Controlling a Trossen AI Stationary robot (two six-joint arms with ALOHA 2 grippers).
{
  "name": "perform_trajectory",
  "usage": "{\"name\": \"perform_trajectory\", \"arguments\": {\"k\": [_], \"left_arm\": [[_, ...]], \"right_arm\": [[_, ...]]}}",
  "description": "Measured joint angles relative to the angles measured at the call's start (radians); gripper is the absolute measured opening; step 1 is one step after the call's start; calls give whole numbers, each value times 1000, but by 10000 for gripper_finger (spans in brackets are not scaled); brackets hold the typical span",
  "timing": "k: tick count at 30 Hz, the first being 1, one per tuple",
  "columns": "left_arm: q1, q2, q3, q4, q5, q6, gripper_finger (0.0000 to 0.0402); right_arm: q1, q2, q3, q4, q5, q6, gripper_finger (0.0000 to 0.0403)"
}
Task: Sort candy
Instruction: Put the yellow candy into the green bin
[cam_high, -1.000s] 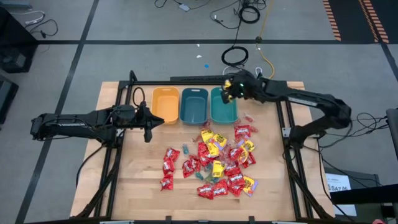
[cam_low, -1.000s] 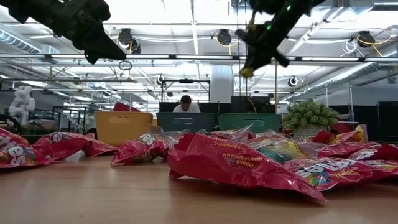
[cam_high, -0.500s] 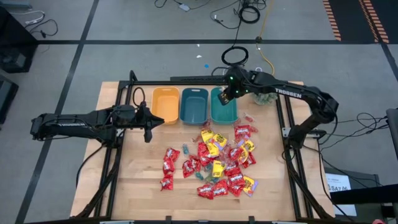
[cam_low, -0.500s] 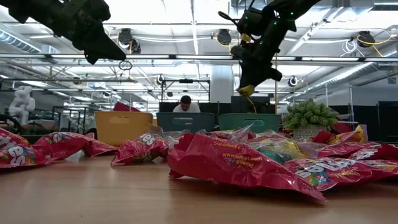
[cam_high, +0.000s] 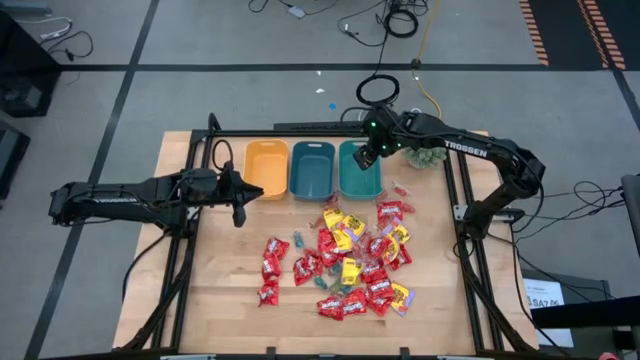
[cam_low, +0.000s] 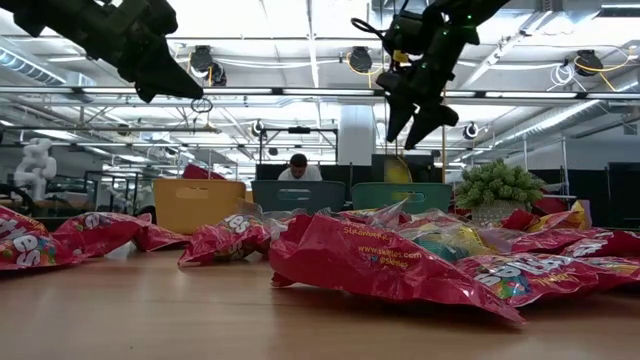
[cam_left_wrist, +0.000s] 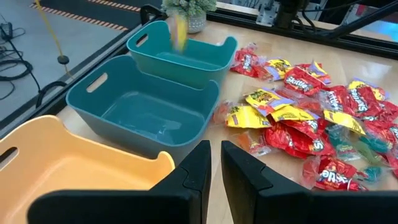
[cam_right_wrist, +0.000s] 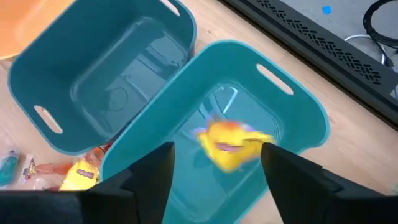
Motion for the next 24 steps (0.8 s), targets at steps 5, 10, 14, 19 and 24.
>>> {"name": "perform_trajectory", "arguments": {"k": [5,10,14,19,24], "left_arm": [[0,0,0,0,0,0,48],[0,0,0,0,0,-3,48],[0,0,0,14,36,-10,48],[0,0,0,30,109,-10,48],[0,0,0,29,109,-10,48]], "right_arm": [[0,0,0,-8,-1,0,244],[0,0,0,-11,-3,0,243],[0,0,0,-11,-3,0,243],[0,0,0,-45,-3,-3,243],[0,-19,0,-118,10,11,242]]}}
